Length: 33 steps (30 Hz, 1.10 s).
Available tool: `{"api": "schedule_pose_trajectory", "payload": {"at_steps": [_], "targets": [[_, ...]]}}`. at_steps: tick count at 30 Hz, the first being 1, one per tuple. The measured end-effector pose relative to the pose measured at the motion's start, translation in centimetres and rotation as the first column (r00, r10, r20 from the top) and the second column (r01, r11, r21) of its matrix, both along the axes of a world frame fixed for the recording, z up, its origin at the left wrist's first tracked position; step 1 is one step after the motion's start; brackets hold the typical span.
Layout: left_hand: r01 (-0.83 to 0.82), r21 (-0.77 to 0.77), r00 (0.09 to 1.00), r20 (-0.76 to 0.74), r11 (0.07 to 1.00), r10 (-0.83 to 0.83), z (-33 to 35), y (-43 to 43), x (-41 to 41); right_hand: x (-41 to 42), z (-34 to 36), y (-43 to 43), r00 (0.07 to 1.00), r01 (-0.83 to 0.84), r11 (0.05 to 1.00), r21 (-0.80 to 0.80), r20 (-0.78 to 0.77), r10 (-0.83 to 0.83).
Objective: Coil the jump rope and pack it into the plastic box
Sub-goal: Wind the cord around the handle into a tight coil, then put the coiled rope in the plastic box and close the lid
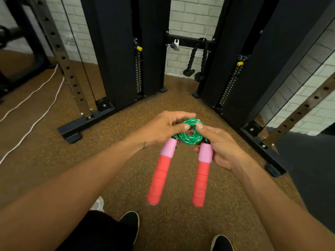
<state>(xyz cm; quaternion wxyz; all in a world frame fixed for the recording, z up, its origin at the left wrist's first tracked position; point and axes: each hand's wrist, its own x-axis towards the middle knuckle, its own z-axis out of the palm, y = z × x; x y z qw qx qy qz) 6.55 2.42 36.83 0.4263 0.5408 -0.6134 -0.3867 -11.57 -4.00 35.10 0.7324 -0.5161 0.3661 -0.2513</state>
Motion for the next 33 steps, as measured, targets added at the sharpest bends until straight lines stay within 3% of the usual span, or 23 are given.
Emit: {"api": "schedule_pose_trajectory", "payload": {"at_steps": [9,19,26,33], "targets": [[-0.220,0.007,0.976,0.000,0.976,0.220,-6.6,4.2,6.7,8.1,-5.1,3.0,0.998,-0.061,0.998,0.035,0.009,0.061],[-0.313,0.107,0.947,-0.048,0.944,0.319,-13.8,13.4,14.3,17.7,-12.6,9.4,0.977,-0.205,0.971,0.127,-0.027,0.210],[-0.406,0.151,0.907,-0.057,0.901,0.418,-18.1,20.1,17.6,22.7,-17.5,15.8,0.986,-0.168,0.951,0.258,0.042,0.163],[-0.459,0.197,0.888,0.076,0.866,0.453,-23.5,26.0,21.4,26.9,-23.0,22.2,0.982,-0.158,0.909,0.385,-0.033,0.185]]}}
